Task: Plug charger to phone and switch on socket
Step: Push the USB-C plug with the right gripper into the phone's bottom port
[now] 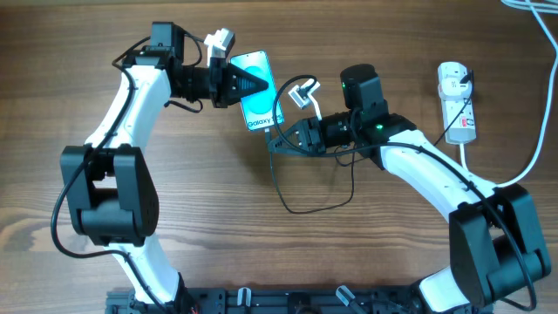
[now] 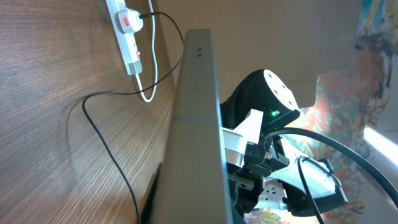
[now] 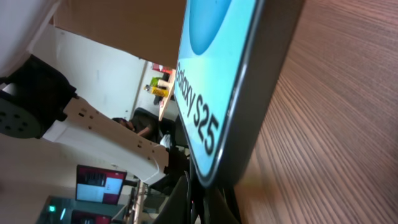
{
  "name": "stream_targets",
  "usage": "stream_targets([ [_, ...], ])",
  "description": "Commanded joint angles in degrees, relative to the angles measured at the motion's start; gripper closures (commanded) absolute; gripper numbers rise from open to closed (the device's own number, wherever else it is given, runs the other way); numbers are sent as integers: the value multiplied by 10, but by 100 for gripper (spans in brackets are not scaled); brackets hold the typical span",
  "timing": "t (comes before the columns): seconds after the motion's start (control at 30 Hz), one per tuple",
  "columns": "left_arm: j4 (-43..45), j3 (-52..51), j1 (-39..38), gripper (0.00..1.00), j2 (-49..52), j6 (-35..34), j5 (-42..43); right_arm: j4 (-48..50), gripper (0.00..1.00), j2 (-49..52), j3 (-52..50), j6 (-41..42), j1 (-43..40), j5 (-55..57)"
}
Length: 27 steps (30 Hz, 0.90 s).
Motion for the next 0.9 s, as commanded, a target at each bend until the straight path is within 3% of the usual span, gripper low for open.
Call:
stream_targets([
  [0.0, -1, 8, -7, 96, -13, 22, 6, 4, 96, 5, -4, -12, -1, -3],
  [0.87, -1, 8, -7, 96, -13, 35, 28, 4, 96, 5, -4, -12, -13, -18],
])
